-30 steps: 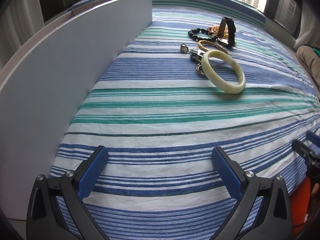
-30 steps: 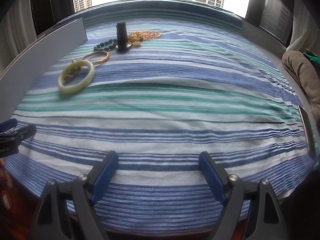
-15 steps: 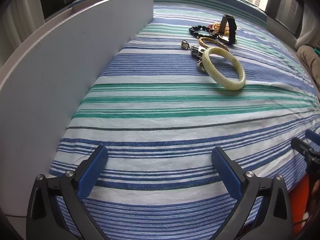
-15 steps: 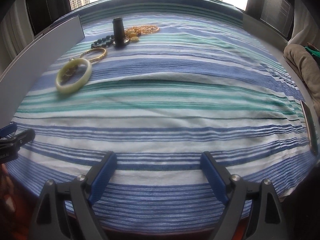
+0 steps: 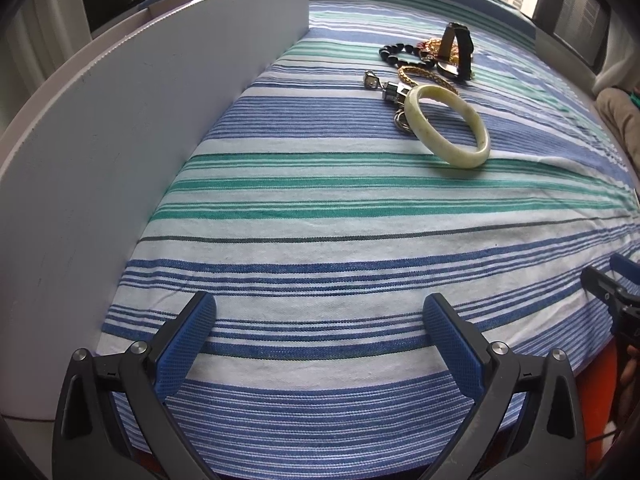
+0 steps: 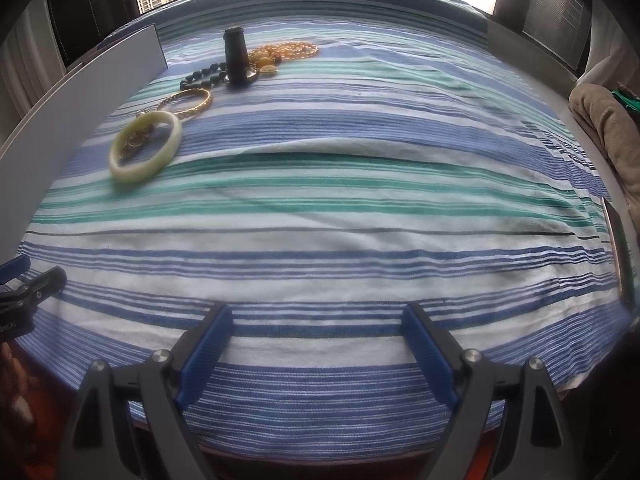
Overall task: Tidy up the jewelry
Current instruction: 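Move the left tool back over the pale jade bangle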
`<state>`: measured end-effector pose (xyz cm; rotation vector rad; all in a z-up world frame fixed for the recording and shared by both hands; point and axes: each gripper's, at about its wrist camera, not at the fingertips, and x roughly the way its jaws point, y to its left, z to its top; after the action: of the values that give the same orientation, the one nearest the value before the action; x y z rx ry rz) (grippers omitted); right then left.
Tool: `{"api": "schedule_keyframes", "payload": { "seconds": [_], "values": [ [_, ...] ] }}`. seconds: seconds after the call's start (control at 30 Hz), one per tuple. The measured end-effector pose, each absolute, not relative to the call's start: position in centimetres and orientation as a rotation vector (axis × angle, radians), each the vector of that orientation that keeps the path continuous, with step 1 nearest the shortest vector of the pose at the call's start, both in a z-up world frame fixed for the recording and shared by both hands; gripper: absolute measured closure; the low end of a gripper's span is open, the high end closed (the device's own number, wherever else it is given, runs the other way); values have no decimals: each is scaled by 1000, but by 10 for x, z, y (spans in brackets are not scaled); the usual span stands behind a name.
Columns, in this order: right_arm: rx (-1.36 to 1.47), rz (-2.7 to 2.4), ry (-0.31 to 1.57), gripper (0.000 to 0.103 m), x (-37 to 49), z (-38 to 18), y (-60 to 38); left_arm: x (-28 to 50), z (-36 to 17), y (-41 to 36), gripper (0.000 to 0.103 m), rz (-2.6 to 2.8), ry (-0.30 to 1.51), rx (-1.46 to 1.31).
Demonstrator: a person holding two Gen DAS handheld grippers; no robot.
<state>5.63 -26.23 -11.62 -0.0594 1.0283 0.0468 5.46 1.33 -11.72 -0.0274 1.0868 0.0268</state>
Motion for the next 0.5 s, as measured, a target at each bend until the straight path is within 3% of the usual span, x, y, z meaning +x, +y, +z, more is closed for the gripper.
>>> {"api": "schedule_keyframes", "payload": {
  "seconds": [0.5],
  "values": [
    [-96,115,994,13,52,-116,-265,60,-117,12,1,-1,1106,-4]
  ]
}}
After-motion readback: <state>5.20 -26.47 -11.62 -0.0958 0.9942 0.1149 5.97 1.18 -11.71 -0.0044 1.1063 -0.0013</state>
